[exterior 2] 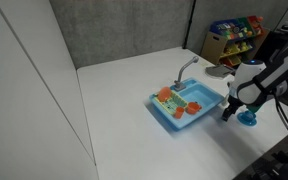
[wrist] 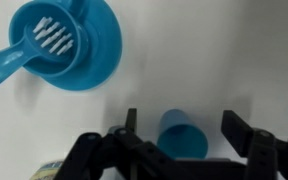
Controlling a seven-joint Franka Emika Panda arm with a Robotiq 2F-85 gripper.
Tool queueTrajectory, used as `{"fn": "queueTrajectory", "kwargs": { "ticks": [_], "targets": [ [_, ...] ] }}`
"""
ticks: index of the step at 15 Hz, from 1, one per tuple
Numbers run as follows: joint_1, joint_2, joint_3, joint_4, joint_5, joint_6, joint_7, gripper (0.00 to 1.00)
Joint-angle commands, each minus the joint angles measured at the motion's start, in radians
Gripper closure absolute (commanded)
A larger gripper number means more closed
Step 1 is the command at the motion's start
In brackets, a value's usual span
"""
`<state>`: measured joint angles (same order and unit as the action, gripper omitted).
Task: Remove the blue cup from inside the sink and put it on the table
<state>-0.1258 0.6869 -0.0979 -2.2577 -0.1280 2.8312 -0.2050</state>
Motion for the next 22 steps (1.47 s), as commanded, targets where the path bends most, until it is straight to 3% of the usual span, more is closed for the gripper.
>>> {"fn": "queueTrajectory", "kwargs": {
  "ticks": [1,10,22],
  "targets": [
    [-0.018,-0.08,0.011,-0.049,-0.006,-0.046,-0.013,0.0],
    [0.02,-0.267,-0.012,-0.086,0.011,-0.241,0.096,0.0],
    [0.073,-0.593,0.002,-0.052,0.019,-0.661,0.33,0.0]
  ]
}}
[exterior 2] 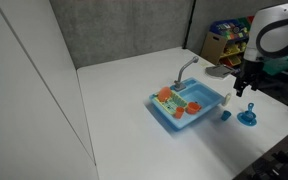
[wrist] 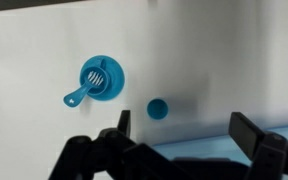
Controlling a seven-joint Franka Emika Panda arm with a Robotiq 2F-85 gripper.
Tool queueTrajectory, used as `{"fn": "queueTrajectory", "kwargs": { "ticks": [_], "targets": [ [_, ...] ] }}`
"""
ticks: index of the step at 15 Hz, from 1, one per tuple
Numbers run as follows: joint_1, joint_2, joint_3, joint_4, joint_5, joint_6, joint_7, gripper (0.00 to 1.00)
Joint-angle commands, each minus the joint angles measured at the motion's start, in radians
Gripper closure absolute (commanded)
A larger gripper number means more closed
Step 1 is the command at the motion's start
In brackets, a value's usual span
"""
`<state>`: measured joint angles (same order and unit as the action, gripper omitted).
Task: Remove the blue cup from inside the sink and put it on the table
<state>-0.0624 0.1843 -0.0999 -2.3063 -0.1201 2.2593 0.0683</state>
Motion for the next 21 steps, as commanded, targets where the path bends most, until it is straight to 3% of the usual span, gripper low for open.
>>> {"fn": "queueTrajectory", "kwargs": {
  "ticks": [1,8,17,21],
  "targets": [
    [0.011,-0.119,0.007,0.001,0.015,-0.125,0.069,0.0],
    [0.015,-0.31,0.041,-0.021,0.037,-0.263,0.09,0.0],
    [0.022,-0.605,0.076,-0.107,0.054,-0.331,0.064,0.0],
    [0.031,-0.745,0.095,-0.121,0.093,-0.419,0.068,0.0]
  ]
}}
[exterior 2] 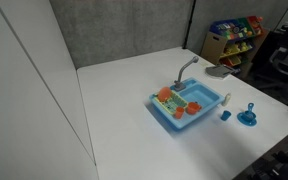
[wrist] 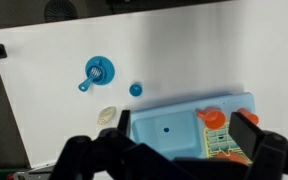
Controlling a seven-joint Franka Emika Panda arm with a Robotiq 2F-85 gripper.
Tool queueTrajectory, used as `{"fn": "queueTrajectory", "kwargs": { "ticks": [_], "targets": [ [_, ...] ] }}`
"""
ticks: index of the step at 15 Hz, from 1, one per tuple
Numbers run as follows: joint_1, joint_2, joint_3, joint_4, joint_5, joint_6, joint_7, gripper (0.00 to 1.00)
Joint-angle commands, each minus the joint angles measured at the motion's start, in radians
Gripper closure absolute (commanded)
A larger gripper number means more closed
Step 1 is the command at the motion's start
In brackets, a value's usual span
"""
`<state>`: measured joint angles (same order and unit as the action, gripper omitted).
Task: Remove the blue cup from inside the sink and put it on the table
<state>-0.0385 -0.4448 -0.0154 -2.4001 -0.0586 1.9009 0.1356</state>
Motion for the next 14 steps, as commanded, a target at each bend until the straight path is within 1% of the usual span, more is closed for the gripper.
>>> {"fn": "queueTrajectory", "kwargs": {
  "ticks": [1,3,5,7,11,12,14],
  "targets": [
    [0.01,-0.145,0.014,-0.021,0.041,-0.093,-0.001,0.0],
    [0.014,-0.184,0.02,0.0,0.057,-0.158,-0.004,0.0],
    [0.024,-0.212,0.019,0.017,0.059,-0.214,-0.033,0.0],
    [0.036,-0.233,0.021,0.018,0.042,-0.24,-0.072,0.0],
    [0.051,-0.247,0.02,0.011,0.015,-0.245,-0.15,0.0],
    [0.042,-0.239,0.024,0.004,0.036,-0.225,-0.109,0.0],
    [0.043,-0.239,0.023,0.001,0.035,-0.225,-0.113,0.0]
  ]
}}
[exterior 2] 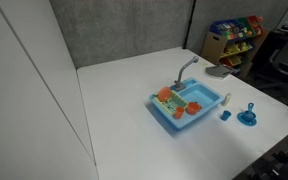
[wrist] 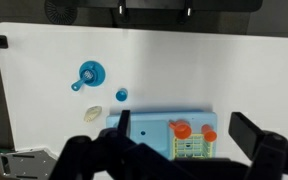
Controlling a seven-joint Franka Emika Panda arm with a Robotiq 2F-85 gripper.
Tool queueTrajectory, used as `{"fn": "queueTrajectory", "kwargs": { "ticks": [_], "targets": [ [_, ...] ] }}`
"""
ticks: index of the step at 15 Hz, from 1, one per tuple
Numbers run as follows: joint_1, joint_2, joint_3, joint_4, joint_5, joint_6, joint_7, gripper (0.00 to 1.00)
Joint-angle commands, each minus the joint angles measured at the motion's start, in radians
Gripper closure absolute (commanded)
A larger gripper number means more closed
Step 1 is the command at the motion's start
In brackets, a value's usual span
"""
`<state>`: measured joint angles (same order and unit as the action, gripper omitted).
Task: Remove the blue cup from inside the sink and put it on the table
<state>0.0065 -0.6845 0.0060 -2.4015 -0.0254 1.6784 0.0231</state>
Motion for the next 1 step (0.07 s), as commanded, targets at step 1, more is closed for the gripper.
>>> {"fn": "queueTrajectory", "kwargs": {
  "ticks": [1],
  "targets": [
    [-0.002,0.001,0.002,0.002,0.001,-0.003,-0.001,0.0]
  ]
}}
